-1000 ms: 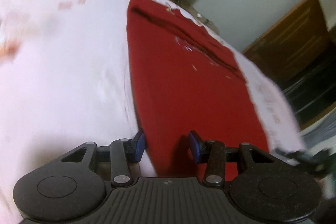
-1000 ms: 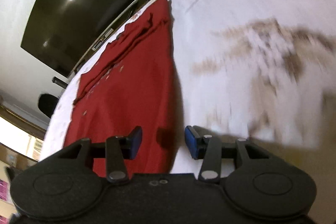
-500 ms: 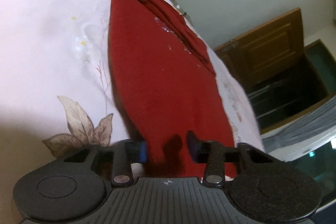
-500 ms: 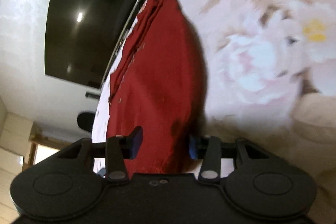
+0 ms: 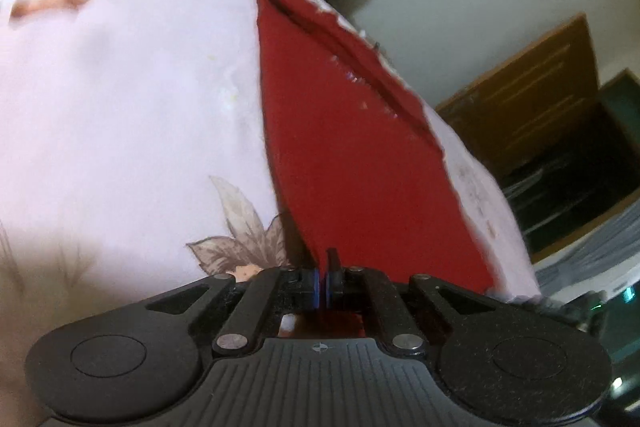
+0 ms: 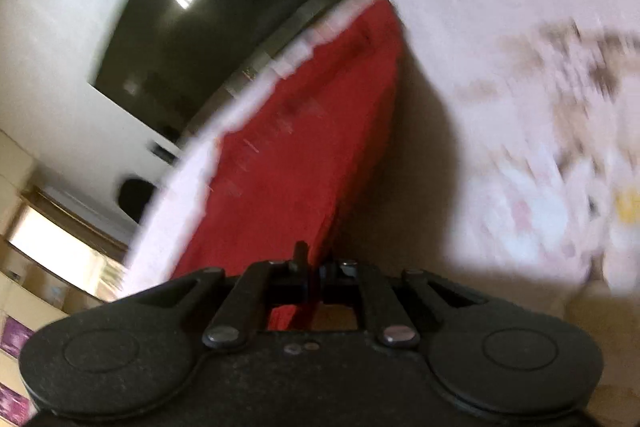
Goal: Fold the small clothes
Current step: 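Fold the hem toward the collar with the right gripper while the left gripper holds the hem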
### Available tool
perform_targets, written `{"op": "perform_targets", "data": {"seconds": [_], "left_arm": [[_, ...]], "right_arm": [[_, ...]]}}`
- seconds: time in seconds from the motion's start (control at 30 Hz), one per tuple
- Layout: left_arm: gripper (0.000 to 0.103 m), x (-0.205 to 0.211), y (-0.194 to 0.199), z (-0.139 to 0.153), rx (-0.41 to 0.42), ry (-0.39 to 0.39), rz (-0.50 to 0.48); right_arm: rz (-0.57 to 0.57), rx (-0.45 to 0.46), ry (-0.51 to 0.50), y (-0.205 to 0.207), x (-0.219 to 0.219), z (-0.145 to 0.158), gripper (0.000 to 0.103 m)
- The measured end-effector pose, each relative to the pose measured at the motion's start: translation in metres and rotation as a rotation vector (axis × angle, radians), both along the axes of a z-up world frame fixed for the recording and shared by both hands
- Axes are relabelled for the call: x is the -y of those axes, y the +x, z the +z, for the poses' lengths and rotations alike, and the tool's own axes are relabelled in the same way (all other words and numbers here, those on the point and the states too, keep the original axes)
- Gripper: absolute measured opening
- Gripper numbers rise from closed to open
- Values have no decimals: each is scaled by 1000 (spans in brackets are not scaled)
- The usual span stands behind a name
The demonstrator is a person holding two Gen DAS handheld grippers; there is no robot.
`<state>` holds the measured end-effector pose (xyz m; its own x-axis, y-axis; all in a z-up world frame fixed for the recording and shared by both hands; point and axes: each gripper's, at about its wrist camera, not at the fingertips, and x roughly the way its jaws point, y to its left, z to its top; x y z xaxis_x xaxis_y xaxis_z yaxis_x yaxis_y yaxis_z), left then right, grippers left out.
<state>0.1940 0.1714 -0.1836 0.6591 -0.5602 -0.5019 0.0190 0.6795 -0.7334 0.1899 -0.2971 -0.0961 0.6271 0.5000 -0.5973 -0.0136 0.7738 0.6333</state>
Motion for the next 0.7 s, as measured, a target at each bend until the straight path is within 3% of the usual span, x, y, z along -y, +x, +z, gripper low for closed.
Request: {"op": "perform_targets", "data": {"seconds": [0.03, 0.1, 0.23, 0.47, 0.7], "left_arm": [[3, -1, 0, 0, -6, -16, 12], [3, 0, -1, 1, -5, -8, 15], [3, 1, -4, 5, 1, -26, 37], [3, -3, 19, 33, 100, -83, 96], [3, -11, 98, 88, 242, -90, 133]], "right_arm": [[-10, -67, -30, 6, -2, -16, 3], [-58, -88, 73, 5, 7, -30, 4], [-43, -64, 47, 6, 4, -23, 6], [-30, 98, 12, 21, -1, 21, 6], [3, 255, -29, 83, 2, 69, 6]]}}
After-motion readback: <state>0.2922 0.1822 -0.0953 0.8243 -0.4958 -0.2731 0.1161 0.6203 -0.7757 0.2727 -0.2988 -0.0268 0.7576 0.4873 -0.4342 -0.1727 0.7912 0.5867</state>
